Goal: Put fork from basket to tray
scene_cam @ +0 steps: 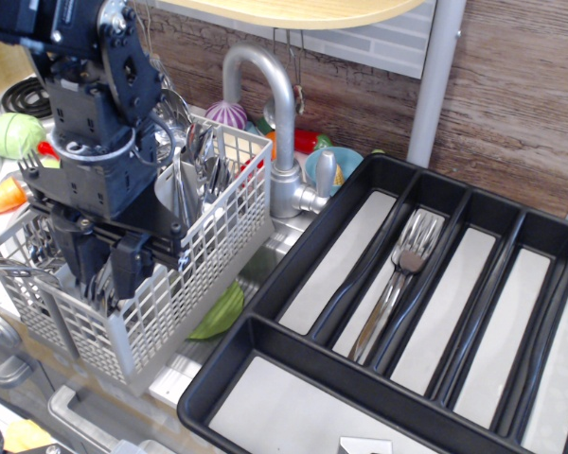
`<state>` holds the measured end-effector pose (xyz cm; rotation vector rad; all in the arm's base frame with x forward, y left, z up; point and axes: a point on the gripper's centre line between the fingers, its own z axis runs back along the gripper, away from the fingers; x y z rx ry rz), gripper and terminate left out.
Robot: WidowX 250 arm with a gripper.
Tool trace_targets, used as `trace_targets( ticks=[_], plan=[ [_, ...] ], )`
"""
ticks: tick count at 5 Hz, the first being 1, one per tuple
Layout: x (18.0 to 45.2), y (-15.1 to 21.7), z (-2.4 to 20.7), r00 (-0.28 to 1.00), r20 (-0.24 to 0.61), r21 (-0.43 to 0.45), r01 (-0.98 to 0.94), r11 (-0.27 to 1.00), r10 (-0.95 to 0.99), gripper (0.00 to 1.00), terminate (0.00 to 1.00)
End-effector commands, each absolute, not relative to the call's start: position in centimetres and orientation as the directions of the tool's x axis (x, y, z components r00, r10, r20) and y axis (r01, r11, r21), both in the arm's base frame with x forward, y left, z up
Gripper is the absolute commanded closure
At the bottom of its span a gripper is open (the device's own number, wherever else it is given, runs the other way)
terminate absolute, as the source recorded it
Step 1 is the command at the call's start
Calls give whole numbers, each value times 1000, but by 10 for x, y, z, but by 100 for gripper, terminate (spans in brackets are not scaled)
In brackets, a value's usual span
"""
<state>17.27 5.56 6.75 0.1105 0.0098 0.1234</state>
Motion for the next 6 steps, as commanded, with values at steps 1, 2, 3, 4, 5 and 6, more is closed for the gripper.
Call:
trace_targets(
  ticks=[1,2,3,4,5,6],
  plan=[
    [178,55,91,994,4,166,-106,980,107,100,0],
    [180,43,141,992,13,257,-128,958,129,100,0],
    [175,31,190,986,-8,317,-153,936,164,100,0],
    [167,21,223,989,-6,347,-134,928,145,100,0],
    [171,10,248,991,-21,351,-113,929,129,100,0],
    [183,-11,256,995,-10,298,-94,950,102,100,0]
  ],
)
